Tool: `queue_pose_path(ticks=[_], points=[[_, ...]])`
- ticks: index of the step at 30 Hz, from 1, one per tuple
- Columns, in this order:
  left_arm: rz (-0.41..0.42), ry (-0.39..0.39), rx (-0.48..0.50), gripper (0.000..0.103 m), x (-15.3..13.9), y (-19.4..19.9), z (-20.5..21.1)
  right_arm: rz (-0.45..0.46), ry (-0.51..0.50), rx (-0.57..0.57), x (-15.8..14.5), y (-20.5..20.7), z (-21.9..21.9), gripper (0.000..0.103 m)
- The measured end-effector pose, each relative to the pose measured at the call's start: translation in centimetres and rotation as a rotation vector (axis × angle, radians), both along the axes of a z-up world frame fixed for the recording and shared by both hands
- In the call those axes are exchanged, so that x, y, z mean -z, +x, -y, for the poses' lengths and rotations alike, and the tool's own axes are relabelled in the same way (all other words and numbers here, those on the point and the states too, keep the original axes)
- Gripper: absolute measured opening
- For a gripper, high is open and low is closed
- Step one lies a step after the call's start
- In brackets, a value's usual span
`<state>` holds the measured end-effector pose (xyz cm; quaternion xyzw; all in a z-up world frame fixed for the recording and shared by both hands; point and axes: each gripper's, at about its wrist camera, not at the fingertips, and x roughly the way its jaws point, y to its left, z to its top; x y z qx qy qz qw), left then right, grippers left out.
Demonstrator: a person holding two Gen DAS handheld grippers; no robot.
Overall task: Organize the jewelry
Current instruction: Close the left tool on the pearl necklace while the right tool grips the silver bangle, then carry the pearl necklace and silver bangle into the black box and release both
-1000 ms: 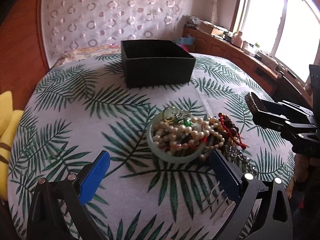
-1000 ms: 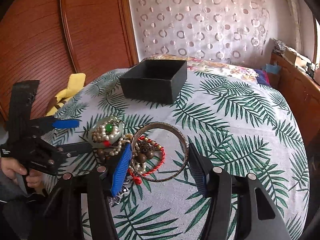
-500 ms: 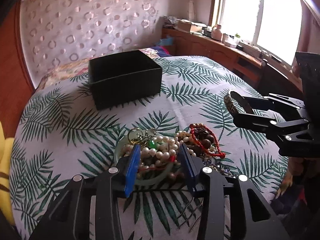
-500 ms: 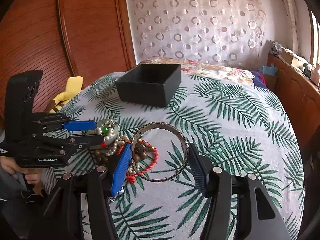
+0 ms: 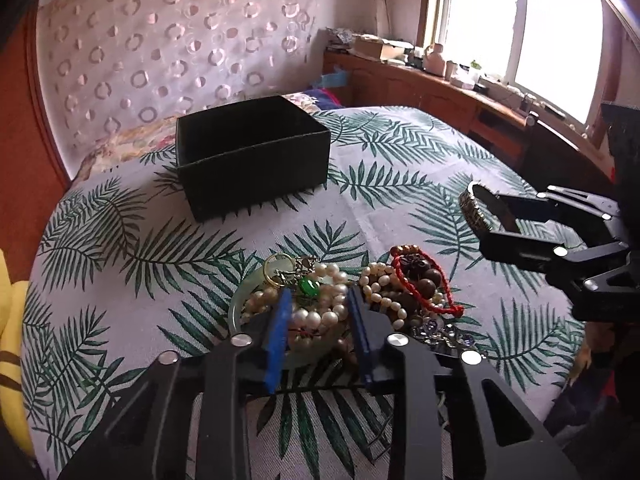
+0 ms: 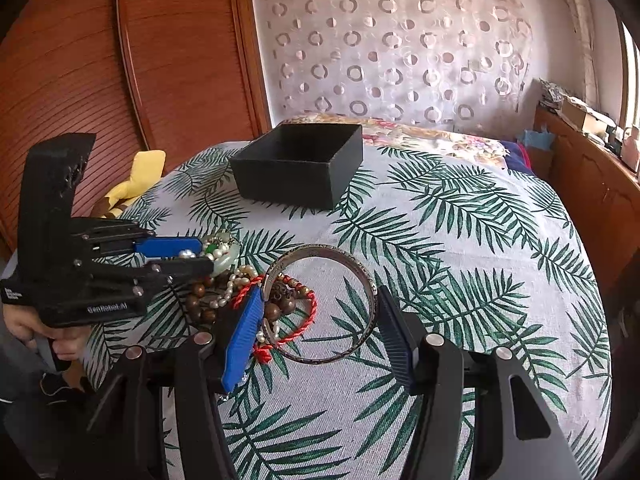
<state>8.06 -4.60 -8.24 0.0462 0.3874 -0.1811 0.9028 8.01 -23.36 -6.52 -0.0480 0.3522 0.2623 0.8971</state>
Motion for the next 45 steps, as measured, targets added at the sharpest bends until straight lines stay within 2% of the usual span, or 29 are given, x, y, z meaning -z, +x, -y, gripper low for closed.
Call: queue_pose_path(ticks=[12, 17, 45], points=[[0.02, -0.094, -0.02, 0.02, -1.1, -0.8, -2.0, -0.003, -0.007, -0.004, 0.3, -0.3, -0.5, 0.059], [0.04, -0.154, -0.028, 0.02, -2.7, -0.7, -3.0, 0.0, -0.007, -0.007, 0.2, -0.3, -0.8, 0.059], [0.242, -0.14, -0.041, 0.019, -13.3, 0.8, -3.5, 0.077, 0.007, -0.03, -3.6, 0.2, -2.2, 0.059]])
